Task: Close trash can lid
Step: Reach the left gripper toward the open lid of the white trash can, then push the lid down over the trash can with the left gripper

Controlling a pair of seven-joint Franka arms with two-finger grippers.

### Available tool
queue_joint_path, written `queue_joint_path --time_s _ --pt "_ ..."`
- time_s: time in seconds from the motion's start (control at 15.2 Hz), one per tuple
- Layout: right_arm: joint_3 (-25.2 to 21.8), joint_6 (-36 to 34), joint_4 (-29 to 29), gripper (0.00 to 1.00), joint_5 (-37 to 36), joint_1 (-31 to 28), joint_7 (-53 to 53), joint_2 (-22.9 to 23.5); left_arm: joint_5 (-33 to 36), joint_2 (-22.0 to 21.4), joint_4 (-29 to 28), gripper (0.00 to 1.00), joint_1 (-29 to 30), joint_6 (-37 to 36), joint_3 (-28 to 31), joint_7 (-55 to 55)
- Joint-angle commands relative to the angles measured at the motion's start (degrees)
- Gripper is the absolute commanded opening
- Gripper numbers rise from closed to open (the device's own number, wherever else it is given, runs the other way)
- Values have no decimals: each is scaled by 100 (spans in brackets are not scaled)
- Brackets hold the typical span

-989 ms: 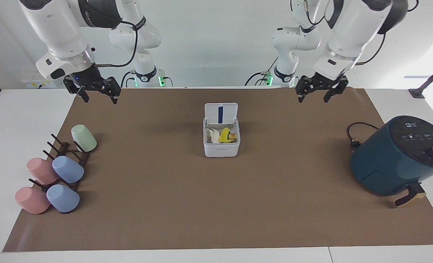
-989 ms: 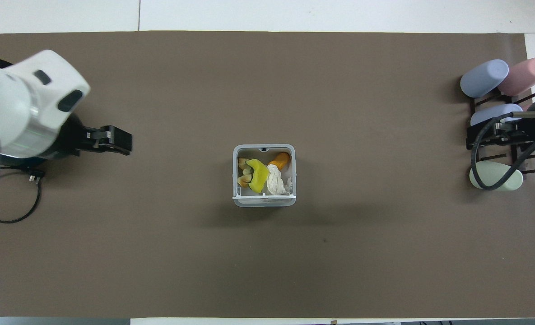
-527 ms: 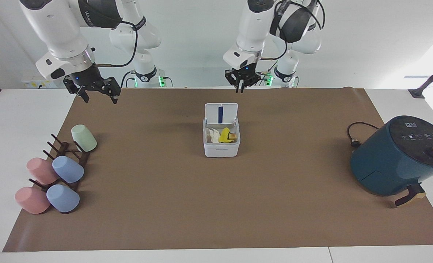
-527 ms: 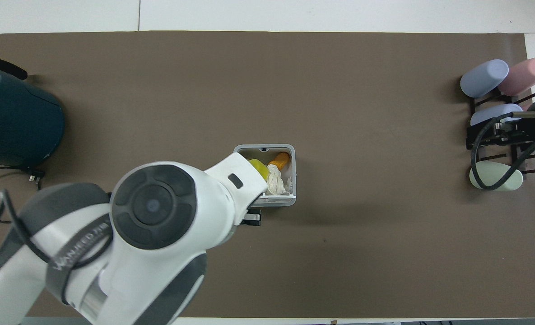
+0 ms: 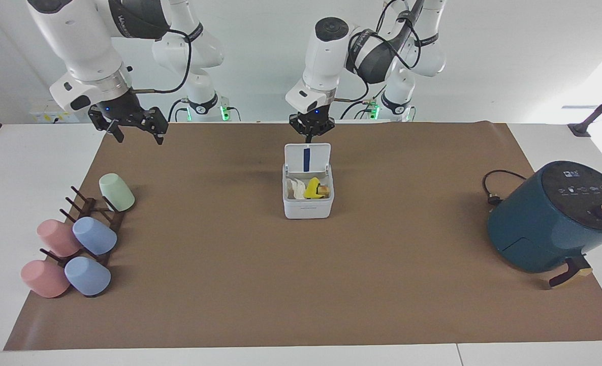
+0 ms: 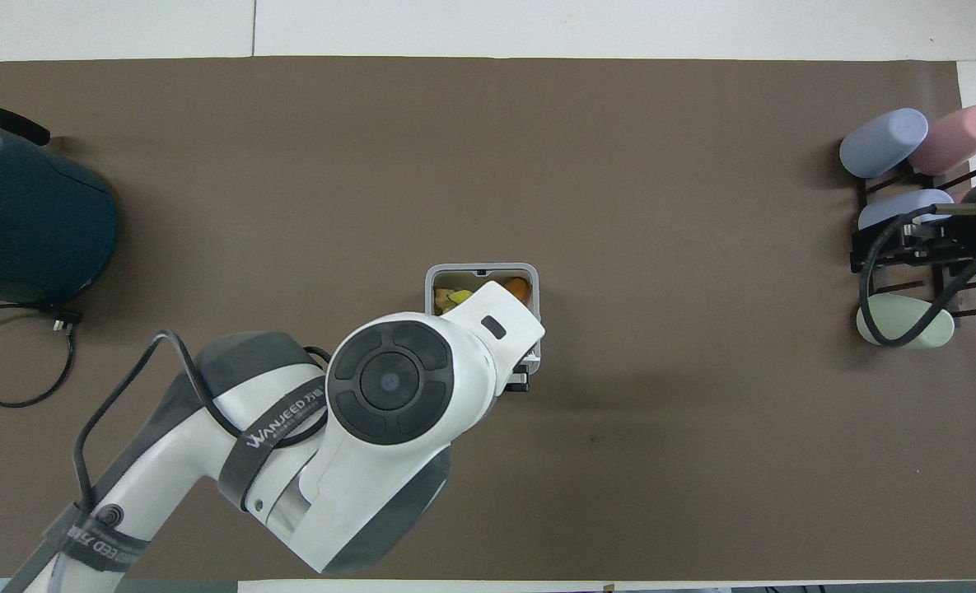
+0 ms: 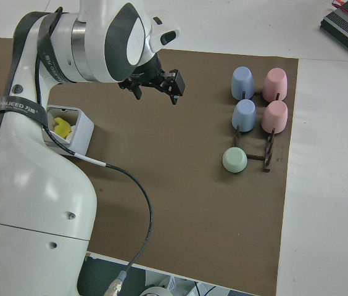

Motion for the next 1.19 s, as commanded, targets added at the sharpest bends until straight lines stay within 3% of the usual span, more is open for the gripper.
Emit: queue_joint_path --time_s 0.0,0.4,1.12 --pt "2 -38 -39 100 50 -36 -59 -69 -86 238 323 0 296 205 -10 31" --pt "2 -38 -39 100 50 -36 -59 -69 -192 827 613 0 447 820 25 -22" --pt "2 -38 -39 100 50 -36 -59 -69 -227 1408 587 0 658 1621 34 -13"
